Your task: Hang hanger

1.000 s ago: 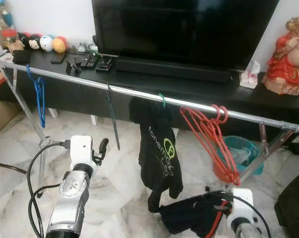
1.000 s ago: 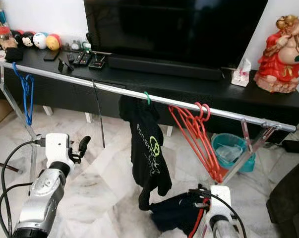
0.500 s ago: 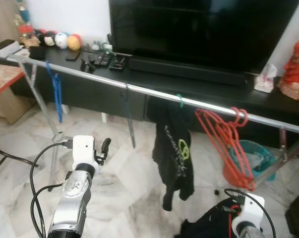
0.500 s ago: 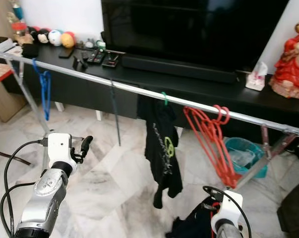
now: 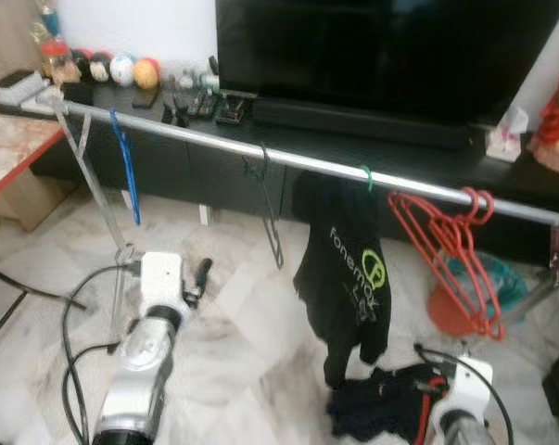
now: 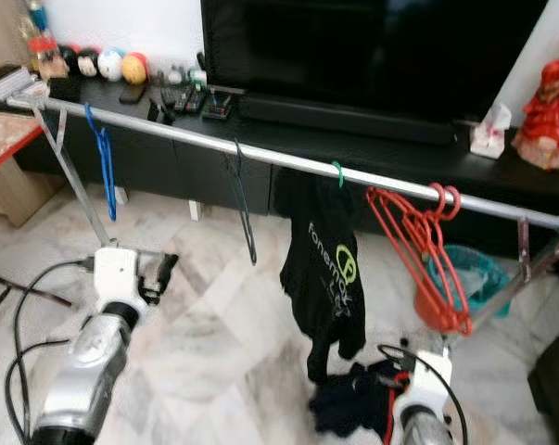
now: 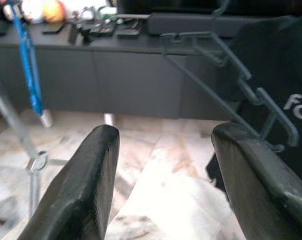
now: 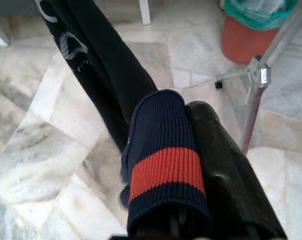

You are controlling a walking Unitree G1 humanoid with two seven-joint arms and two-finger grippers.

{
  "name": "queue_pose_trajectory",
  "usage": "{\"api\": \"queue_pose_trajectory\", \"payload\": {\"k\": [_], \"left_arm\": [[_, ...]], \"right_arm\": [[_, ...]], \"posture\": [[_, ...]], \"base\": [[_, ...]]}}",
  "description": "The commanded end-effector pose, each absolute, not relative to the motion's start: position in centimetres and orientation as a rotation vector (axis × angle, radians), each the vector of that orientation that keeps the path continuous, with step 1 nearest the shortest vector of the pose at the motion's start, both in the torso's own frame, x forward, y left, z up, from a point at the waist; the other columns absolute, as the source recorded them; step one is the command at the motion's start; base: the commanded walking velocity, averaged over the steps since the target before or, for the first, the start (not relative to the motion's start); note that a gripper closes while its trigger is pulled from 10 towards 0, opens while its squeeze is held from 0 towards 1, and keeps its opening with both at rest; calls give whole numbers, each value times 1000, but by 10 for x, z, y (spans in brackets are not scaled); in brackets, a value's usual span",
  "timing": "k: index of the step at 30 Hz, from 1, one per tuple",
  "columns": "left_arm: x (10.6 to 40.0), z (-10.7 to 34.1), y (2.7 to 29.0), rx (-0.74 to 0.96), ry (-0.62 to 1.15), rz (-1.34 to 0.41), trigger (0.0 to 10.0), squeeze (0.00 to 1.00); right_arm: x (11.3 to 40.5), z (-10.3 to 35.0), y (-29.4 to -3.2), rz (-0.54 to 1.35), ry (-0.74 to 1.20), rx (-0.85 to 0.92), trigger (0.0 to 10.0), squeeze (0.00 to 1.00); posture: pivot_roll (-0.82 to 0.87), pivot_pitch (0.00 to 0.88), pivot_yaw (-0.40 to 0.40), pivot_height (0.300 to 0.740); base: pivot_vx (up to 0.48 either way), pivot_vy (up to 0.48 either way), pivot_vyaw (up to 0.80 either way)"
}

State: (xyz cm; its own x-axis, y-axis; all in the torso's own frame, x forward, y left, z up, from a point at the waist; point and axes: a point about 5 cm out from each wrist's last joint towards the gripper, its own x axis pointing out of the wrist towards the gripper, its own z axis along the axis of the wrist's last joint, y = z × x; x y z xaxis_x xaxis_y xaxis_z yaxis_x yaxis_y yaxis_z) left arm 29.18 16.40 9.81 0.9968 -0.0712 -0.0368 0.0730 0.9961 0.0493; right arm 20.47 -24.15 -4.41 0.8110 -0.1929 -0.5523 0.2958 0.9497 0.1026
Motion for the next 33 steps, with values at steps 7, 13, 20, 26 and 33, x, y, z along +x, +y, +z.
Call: {"api": "queue_pose_trajectory", "payload": {"k": [7,13,20,26,33], "left_arm": [[292,102,168,81,16,-63,10000,0],[292,101,166,84,17,-70,10000,0],[292,101,167,86,17,-68,10000,0],[292,101,170,81,20,-50,10000,0],[292,101,168,69,22,-66,10000,0]], "right_arm": [[207,-42,-243,-266,546,180,10000,0],[207,-42,-243,-263,547,176,10000,0],[208,-42,-242,-254,549,169,10000,0],[208,-43,-241,-240,556,161,10000,0],[208,-44,-242,-228,563,150,10000,0]], "posture": [[10,0,-48,740],[11,0,-46,740],[12,0,-47,740],[15,0,-48,740],[17,0,-51,740]], "base": [[0,-225,0],[0,-267,0],[0,-266,0],[0,-133,0],[0,0,0]]}}
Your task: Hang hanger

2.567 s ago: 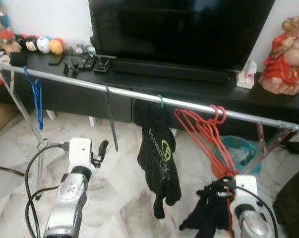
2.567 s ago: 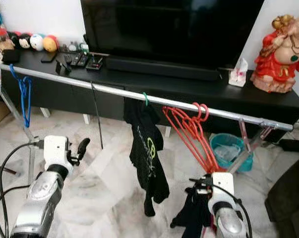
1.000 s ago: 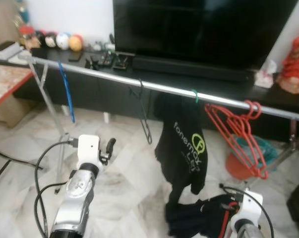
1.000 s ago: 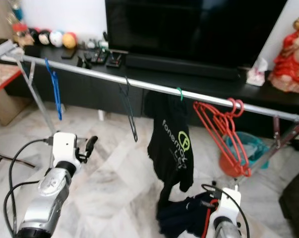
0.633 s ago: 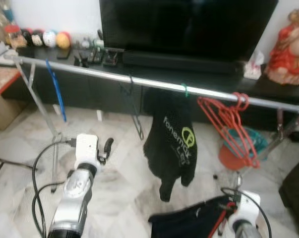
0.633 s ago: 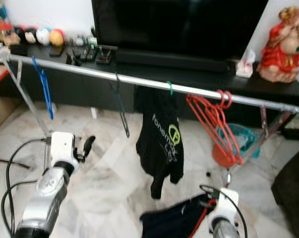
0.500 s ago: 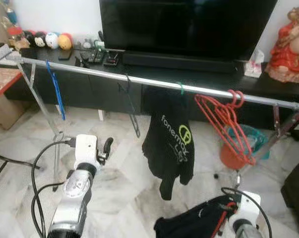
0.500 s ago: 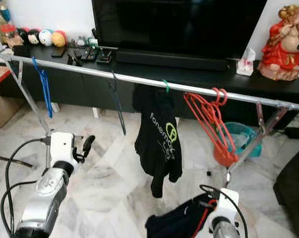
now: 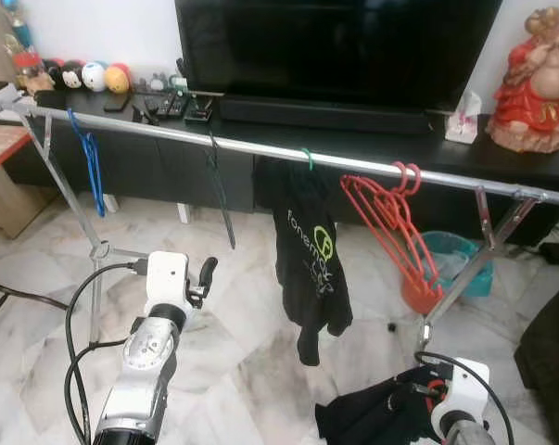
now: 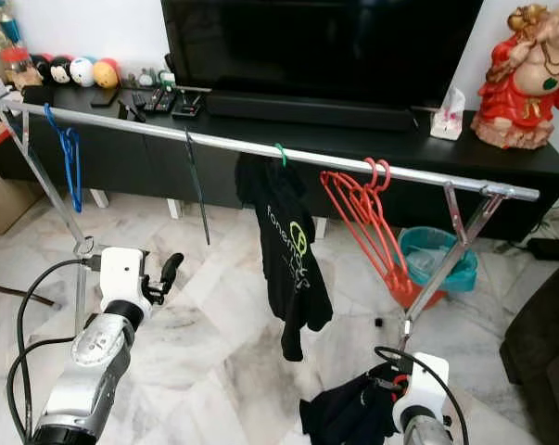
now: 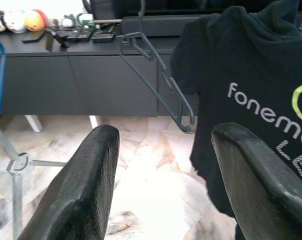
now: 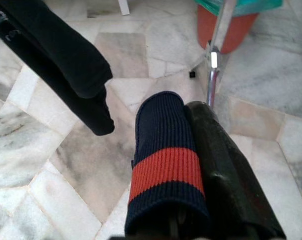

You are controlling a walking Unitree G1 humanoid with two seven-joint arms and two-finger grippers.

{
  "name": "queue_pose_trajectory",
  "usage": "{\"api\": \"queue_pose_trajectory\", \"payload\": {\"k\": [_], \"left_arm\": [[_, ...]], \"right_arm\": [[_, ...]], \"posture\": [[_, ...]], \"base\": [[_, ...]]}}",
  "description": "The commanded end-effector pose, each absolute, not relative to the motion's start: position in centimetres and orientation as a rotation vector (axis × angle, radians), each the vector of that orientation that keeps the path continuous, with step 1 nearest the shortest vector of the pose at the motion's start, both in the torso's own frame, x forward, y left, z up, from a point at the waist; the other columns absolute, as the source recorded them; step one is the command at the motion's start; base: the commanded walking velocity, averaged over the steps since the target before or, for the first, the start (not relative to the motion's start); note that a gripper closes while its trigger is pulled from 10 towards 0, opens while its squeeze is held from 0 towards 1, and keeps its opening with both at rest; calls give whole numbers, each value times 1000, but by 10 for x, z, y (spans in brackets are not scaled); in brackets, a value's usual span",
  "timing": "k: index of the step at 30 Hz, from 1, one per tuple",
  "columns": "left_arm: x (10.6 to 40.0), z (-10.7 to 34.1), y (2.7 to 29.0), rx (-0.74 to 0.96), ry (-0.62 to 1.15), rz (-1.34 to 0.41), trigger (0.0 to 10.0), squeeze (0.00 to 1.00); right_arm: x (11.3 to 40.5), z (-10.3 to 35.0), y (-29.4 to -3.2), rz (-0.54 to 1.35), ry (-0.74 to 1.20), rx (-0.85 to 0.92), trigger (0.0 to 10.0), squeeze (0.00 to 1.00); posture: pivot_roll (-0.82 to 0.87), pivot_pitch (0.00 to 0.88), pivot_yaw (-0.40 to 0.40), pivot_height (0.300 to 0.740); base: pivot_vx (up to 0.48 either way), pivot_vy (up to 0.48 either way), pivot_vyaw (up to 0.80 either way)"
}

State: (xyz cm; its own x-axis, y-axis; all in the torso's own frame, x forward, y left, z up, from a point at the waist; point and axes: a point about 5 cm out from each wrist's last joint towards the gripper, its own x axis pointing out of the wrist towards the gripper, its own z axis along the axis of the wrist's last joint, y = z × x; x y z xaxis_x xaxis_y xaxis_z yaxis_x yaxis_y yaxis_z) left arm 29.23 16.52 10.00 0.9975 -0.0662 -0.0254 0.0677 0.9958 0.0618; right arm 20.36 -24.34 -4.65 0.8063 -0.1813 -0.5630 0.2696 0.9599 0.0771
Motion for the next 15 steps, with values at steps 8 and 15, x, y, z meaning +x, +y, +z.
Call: {"api": "queue_pose_trajectory", "payload": {"k": [8,15], "left_arm": [[292,102,171,89,17,-47,10000,0],[292,102,171,93,14,-45,10000,0]], "right_arm": [[207,-45,-242,-223,570,144,10000,0],[208,-45,-242,-218,571,138,10000,0]], "posture": [[18,0,-51,740],[19,0,-51,740]], "base": [[0,0,0],[0,0,0]]}}
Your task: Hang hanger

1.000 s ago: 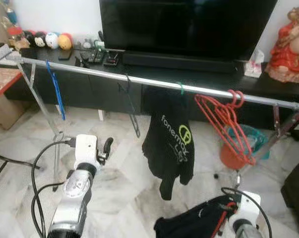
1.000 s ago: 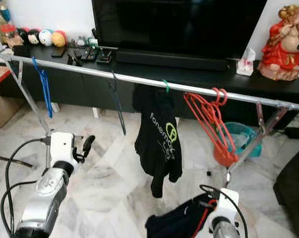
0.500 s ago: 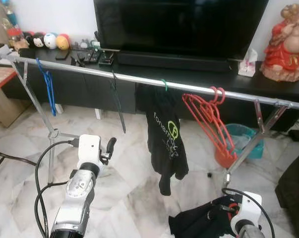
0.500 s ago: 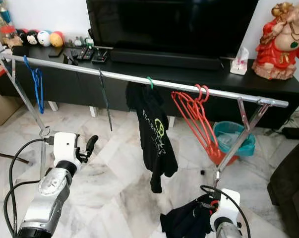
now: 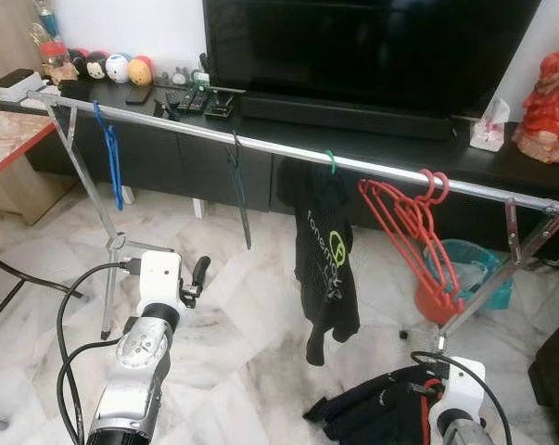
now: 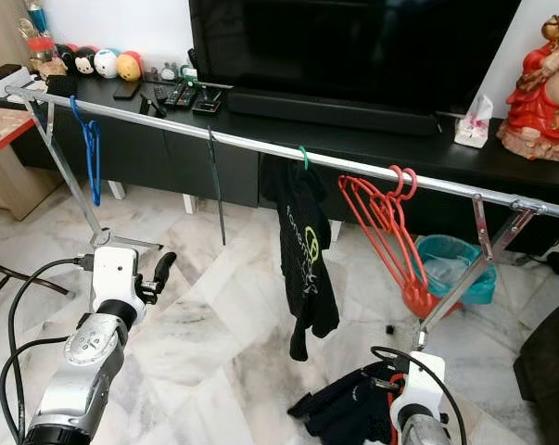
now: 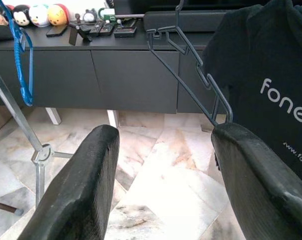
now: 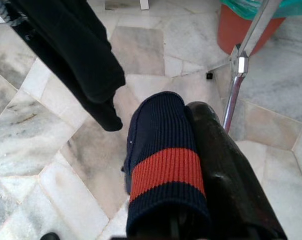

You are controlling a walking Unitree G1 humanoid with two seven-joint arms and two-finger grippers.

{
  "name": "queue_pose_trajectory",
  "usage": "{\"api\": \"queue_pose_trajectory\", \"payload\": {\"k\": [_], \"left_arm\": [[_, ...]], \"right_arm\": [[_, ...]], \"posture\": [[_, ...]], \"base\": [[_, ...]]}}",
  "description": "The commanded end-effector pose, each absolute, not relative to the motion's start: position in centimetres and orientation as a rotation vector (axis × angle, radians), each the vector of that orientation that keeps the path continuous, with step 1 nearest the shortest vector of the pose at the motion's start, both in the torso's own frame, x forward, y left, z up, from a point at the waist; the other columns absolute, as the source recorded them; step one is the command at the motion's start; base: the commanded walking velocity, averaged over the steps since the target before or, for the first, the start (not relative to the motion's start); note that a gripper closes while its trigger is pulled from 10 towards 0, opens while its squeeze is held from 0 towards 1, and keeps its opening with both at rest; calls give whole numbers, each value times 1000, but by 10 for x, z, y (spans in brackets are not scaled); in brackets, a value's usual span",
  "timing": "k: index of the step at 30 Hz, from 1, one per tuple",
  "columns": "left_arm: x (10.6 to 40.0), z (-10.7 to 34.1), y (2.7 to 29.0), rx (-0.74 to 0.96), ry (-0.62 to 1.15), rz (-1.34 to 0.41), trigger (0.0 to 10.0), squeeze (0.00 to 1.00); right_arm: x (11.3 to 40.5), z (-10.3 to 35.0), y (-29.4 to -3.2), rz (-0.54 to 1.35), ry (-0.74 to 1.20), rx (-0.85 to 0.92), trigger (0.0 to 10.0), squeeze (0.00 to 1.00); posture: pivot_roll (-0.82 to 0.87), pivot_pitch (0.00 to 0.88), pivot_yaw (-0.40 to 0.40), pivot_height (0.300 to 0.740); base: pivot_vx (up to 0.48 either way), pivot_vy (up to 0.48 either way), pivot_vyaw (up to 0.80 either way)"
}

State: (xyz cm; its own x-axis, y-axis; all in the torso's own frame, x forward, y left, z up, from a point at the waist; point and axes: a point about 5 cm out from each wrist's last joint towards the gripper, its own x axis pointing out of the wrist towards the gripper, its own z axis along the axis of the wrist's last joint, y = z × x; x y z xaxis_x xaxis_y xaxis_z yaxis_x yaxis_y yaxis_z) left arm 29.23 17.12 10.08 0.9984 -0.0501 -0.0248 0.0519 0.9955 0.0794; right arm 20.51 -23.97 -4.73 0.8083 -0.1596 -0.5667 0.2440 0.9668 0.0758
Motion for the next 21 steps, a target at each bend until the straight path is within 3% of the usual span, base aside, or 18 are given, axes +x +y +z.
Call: {"api": "queue_pose_trajectory", "payload": {"k": [1,21], "left_arm": [[292,102,172,92,14,-44,10000,0],[292,103,173,100,11,-43,10000,0]], "right_arm": [[208,-45,-242,-218,571,138,10000,0],[208,-45,-241,-214,574,135,10000,0]], "posture": [[19,0,-52,740],[20,0,-51,740]], "base": [[0,-255,0],[0,-308,0]]}}
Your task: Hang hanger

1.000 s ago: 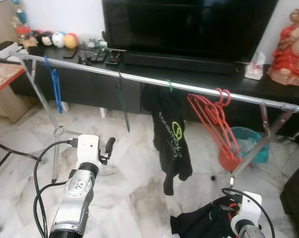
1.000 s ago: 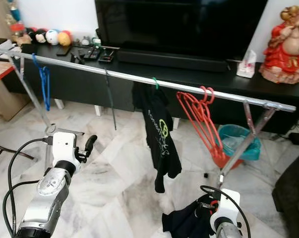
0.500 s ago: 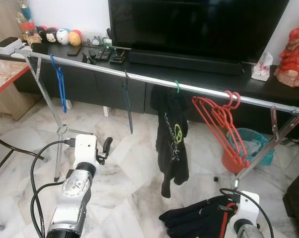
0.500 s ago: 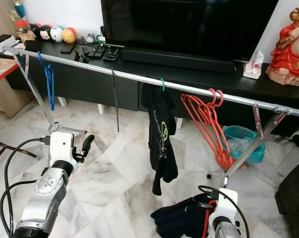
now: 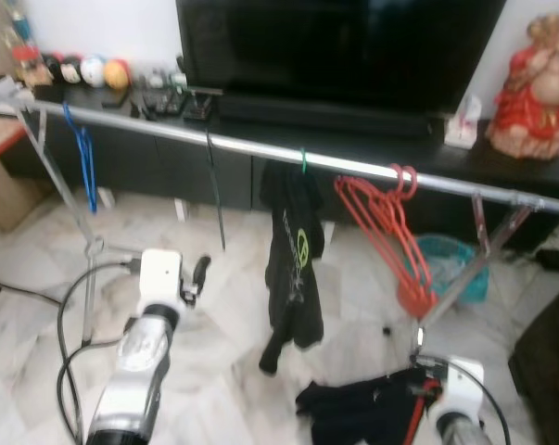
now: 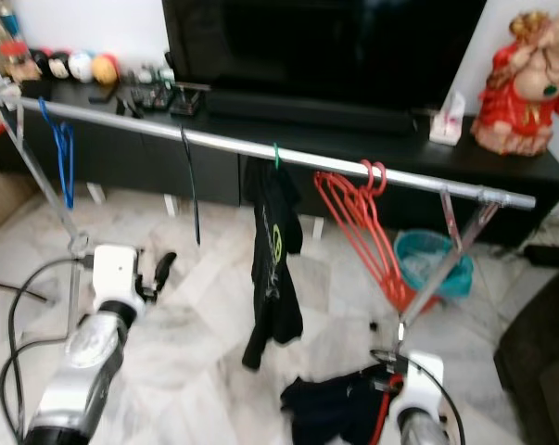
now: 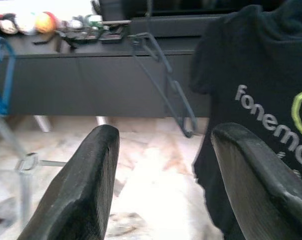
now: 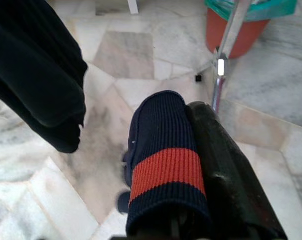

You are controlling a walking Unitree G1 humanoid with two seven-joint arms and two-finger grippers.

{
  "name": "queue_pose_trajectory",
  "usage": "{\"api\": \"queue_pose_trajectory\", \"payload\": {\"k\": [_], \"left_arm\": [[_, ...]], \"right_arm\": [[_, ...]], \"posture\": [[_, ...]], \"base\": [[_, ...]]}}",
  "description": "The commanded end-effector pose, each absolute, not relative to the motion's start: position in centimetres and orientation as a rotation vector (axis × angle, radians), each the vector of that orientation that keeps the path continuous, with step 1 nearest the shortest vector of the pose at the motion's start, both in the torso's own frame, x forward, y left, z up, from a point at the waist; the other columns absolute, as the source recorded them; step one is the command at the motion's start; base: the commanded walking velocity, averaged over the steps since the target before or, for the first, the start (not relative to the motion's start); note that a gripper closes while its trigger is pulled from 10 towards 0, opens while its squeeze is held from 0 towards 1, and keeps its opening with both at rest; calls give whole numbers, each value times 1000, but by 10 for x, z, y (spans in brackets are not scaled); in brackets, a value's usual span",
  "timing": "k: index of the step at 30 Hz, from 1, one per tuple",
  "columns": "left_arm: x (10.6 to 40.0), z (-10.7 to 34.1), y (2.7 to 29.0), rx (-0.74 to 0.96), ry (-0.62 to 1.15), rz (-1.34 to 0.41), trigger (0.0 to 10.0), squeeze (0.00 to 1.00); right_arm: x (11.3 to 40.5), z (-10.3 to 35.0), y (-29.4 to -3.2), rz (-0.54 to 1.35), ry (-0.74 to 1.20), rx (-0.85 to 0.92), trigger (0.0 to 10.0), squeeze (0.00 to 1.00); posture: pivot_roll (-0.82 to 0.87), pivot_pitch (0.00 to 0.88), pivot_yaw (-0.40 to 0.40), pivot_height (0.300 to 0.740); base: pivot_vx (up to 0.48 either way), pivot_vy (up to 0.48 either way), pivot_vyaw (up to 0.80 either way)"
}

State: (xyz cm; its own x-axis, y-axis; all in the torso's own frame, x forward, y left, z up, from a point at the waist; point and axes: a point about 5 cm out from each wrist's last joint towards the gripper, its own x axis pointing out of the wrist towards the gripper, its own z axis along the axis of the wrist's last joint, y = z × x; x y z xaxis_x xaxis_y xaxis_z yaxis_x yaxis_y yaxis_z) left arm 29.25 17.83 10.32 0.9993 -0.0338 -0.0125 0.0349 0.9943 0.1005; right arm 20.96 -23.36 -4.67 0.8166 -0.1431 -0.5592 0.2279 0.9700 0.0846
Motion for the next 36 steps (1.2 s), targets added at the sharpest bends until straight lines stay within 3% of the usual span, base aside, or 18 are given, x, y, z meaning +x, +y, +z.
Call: {"api": "queue_pose_trajectory", "payload": {"k": [1,9,29,36], "left_arm": [[292,103,173,99,11,-43,10000,0],[292,102,172,97,10,-45,10000,0],[292,107,185,49,-10,38,10000,0],[293,107,186,53,-7,30,10000,0]], "right_arm": [[208,-45,-241,-213,574,135,10000,0],[208,-45,-242,-212,576,133,10000,0],[207,-48,-237,-178,594,119,10000,0],[207,-48,-236,-180,596,122,10000,0]], "posture": [[20,0,-51,740],[20,0,-53,740],[21,0,-53,740],[23,0,-51,740]], "base": [[0,-315,0],[0,-303,0],[0,0,0],[0,417,0]]}}
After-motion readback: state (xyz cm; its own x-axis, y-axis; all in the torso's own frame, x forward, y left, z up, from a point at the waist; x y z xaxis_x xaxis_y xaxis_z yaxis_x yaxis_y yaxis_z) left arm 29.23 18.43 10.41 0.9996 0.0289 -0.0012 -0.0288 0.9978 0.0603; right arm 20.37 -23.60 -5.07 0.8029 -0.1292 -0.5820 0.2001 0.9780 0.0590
